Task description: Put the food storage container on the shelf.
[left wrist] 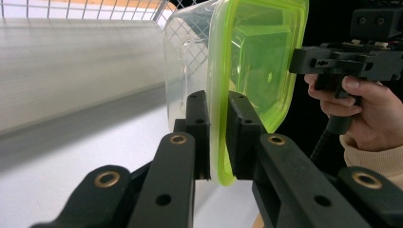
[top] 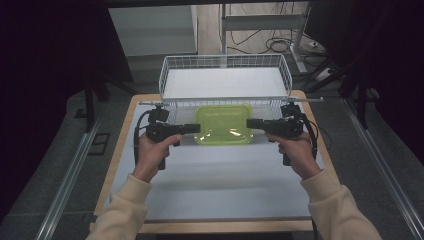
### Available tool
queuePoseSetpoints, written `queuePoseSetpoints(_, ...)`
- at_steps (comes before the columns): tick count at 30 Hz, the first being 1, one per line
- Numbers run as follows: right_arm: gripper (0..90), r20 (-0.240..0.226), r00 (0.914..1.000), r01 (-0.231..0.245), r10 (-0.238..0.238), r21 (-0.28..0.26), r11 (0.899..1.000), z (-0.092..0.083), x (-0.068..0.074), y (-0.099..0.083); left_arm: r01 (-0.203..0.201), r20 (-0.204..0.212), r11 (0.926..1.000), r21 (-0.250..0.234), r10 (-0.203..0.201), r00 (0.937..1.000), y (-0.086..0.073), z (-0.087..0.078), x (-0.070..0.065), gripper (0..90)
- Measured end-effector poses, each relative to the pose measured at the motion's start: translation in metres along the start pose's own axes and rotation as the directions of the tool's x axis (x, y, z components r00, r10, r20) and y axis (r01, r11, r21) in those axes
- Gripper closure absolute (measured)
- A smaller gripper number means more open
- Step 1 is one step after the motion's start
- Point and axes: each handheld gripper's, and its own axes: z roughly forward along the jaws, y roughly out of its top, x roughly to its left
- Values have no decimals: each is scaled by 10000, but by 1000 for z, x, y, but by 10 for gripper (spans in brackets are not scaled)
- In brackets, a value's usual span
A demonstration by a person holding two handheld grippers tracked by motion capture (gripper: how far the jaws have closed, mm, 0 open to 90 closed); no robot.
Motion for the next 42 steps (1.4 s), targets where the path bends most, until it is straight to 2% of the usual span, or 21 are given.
queuePoseSetpoints(27,814,212,9994,280,-274,-272,9992,-6,3,46,-197,-13,9997,-144,197,9998,48,-2,-6,813)
queuePoseSetpoints(42,814,399,9991,176,-163,-325,9993,4,-6,77,-90,-172,9999,-121,88,9998,82,4,5,812)
